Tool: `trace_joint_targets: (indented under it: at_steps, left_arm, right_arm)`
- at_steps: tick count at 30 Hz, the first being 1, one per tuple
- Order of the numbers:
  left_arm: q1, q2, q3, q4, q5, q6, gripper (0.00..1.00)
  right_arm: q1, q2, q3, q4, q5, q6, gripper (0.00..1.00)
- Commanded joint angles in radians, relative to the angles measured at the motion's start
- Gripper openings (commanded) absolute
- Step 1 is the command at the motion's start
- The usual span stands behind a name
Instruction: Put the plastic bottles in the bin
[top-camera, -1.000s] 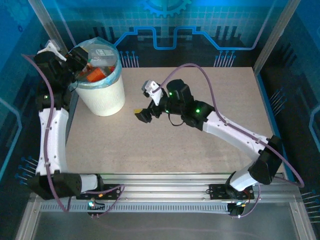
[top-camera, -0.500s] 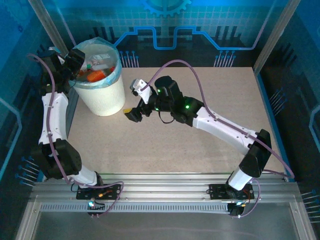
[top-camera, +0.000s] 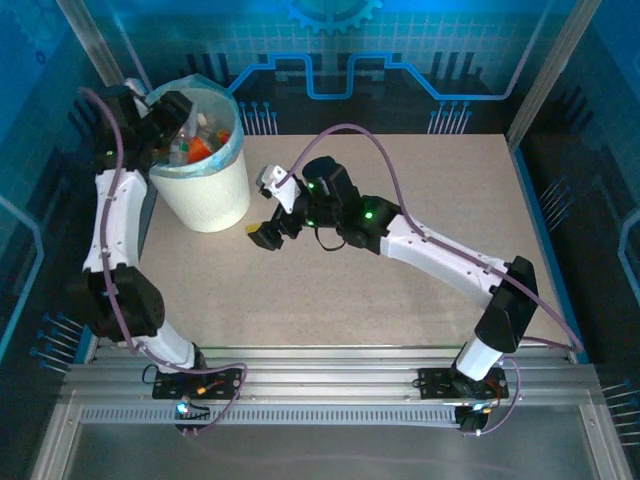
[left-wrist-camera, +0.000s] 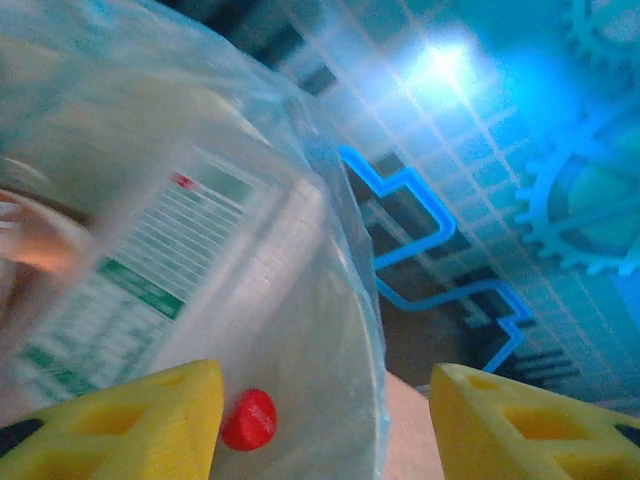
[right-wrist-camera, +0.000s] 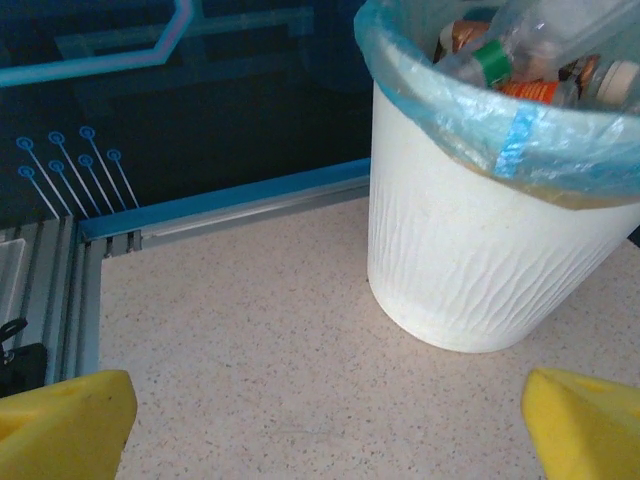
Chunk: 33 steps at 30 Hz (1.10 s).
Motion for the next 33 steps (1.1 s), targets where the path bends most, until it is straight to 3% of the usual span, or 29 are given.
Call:
trace_joint_targets:
  at_steps: [1,8,13,22,33]
  left_arm:
    - [-0.052,0.061,0.119,-0.117,0.02,0.12,0.57]
    - [-0.081,0.177,0.349,-0.276,-0.1,0.25,0.56]
    - [-0.062,0.188,0.287,-0.293,-0.161,0.277,0.54]
    - [0.004,0.104,-0.048,-0.143,-0.062,0.179,0.5]
    - [0.012,0.072,0.167,-0.15,0.122,0.078,0.52]
  right_arm:
    - [0.022,0.023,0.019,-0.037,-0.004,0.007,1.0]
    - [0.037,0.043,0.025,-0.072,-0.007,0.001,1.0]
    - [0.044,0.051,0.016,-0.08,-0.007,0.004,1.0]
    - [0.046,0.054,0.013,-0.092,-0.003,0.0,1.0]
    - [0.058,0.051,0.052,-0.119,0.007,-0.003,1.0]
